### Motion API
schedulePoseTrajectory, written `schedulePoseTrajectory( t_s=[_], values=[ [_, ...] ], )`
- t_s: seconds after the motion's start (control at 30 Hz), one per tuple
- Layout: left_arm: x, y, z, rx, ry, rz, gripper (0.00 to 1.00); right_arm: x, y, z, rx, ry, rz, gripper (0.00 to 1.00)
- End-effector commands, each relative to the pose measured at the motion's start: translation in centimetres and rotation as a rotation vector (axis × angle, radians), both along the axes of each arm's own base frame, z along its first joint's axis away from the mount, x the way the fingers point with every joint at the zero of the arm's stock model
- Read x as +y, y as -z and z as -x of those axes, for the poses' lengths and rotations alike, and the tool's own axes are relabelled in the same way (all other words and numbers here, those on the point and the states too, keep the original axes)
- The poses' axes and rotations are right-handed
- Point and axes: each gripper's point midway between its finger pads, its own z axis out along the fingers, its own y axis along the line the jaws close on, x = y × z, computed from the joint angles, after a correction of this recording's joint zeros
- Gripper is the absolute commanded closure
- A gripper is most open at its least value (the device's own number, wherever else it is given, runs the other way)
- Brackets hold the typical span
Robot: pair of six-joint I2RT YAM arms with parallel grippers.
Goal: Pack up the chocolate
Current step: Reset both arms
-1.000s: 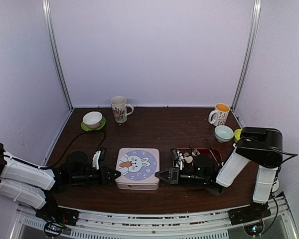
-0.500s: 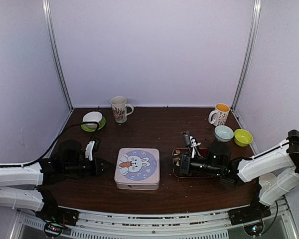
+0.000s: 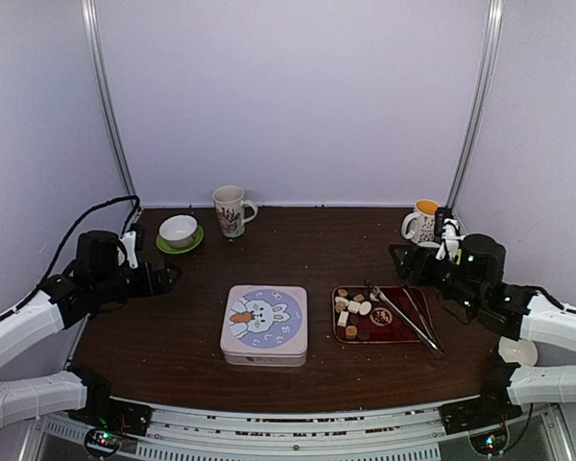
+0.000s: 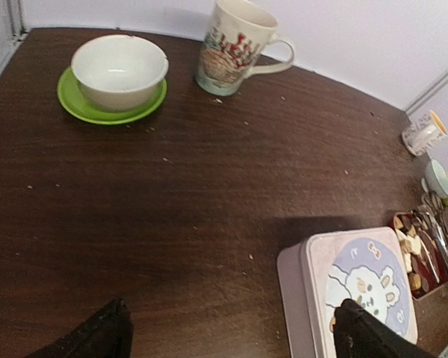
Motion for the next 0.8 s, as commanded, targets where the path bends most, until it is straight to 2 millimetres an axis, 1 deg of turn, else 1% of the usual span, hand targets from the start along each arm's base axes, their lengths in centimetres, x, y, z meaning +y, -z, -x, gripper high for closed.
schedulePoseTrajectory(
  t_s=[0.0,0.1,0.23,0.33,0.37,0.47,0.5,0.53,0.63,0.77],
  values=[
    [3.4,-2.7,-2.2,-0.077,-0.134,-0.145,0.02,-7.1,-1.3,-1.4,-0.034,0.310,0.211,0.00],
    [5.1,-4.4,-3.2,-0.154,-0.197,-0.246,0.02,-9.8,-2.4,-1.7,-0.087,0.429,0.294,0.00],
    [7.1,-5.9,-4.1,-0.258,-0.265,-0.389,0.02,-10.9,-3.4,-2.0,-0.187,0.458,0.359,0.00],
    [8.3,-6.5,-4.6,-0.339,-0.319,-0.462,0.02,-12.3,-3.4,-2.5,-0.228,0.496,0.368,0.00],
    [8.6,-6.5,-4.8,-0.367,-0.326,-0.494,0.02,-12.5,-3.3,-2.9,-0.236,0.480,0.365,0.00],
    [10.5,-6.2,-5.3,-0.411,-0.398,-0.586,0.02,-13.9,-2.0,-4.3,-0.189,0.461,0.366,0.00],
    [11.3,-5.6,-5.5,-0.408,-0.423,-0.597,0.02,-14.1,-1.5,-4.8,-0.174,0.438,0.364,0.00],
    [12.5,-5.6,-5.8,-0.411,-0.464,-0.586,0.02,-14.5,-0.8,-5.3,-0.157,0.422,0.362,0.00],
    [14.8,-4.0,-6.5,-0.396,-0.506,-0.534,0.02,-15.4,1.0,-6.1,-0.151,0.398,0.315,0.00],
    [16.4,-2.8,-7.0,-0.439,-0.513,-0.528,0.02,-16.0,2.1,-6.4,-0.196,0.407,0.363,0.01]
  ],
)
